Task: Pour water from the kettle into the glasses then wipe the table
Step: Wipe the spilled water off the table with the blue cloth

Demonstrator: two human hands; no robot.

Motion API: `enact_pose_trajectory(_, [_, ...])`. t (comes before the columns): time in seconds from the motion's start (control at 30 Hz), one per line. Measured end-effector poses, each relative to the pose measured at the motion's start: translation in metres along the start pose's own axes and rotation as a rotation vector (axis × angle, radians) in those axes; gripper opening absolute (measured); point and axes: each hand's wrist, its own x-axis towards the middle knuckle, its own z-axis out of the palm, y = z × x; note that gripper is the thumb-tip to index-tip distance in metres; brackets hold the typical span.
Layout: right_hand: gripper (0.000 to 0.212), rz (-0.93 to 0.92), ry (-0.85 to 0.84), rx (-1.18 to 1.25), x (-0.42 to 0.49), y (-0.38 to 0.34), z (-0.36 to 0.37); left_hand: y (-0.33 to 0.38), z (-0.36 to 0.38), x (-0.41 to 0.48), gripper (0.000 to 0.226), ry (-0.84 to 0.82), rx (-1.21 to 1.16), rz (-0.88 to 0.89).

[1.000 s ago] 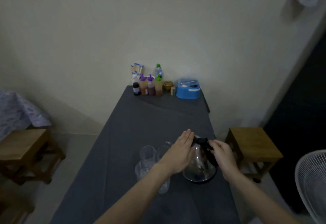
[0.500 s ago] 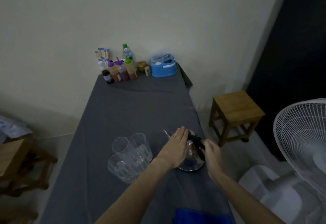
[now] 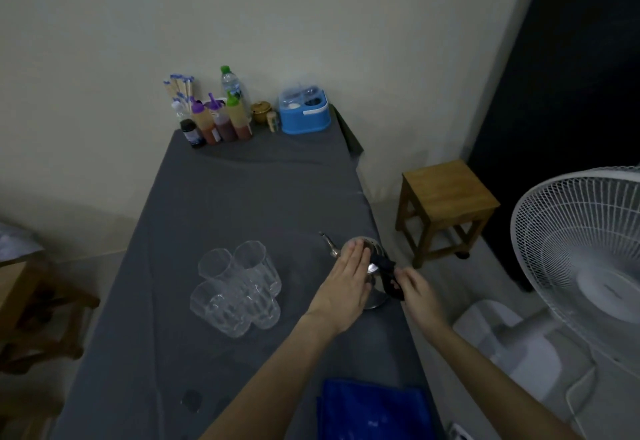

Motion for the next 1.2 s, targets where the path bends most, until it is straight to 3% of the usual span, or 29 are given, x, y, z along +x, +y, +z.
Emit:
enact_pose_trajectory(0.1, [0.016,-0.041,0.135,-0.234,-0.020,0.023,-0.006,0.007,0.011,-0.021,0.055,0.092,-0.208,-0.006])
enact_pose_trajectory(0.2, [0.031,-0.109,0.193,-0.575,-0.071,0.059,-0.003,0.012,0.039,-0.059,0.055,0.078,-0.418,-0.074])
enact_pose_trajectory(0.33, [0.041,-0.413,-0.115,-0.845,-0.150,0.119,0.022,0.013,0.087,-0.125,0.052,-0.103,-0.481,-0.260])
enact_pose_trajectory(0.43, [0.071,-0.423,-0.307,-1.013,-0.184,0.138,0.035,0.012,0.118,-0.170,0.054,-0.209,-0.431,-0.278])
enact_pose_trajectory(0.53, [0.102,-0.375,-0.298,-1.090,-0.195,0.138,0.035,0.010,0.137,-0.203,0.060,-0.202,-0.268,-0.246])
enact_pose_trajectory(0.6, [0.108,-0.337,-0.293,-1.148,-0.198,0.133,0.037,0.010,0.146,-0.218,0.068,-0.246,-0.216,-0.225])
enact_pose_trajectory(0.97, [0.072,-0.177,-0.219,-1.307,-0.200,0.122,0.057,-0.014,0.162,-0.296,0.057,-0.181,-0.049,-0.006])
enact_pose_trajectory(1.2, [0.066,-0.169,-0.153,-1.256,-0.182,0.110,0.085,-0.076,0.161,-0.385,0.059,-0.045,-0.003,-0.127])
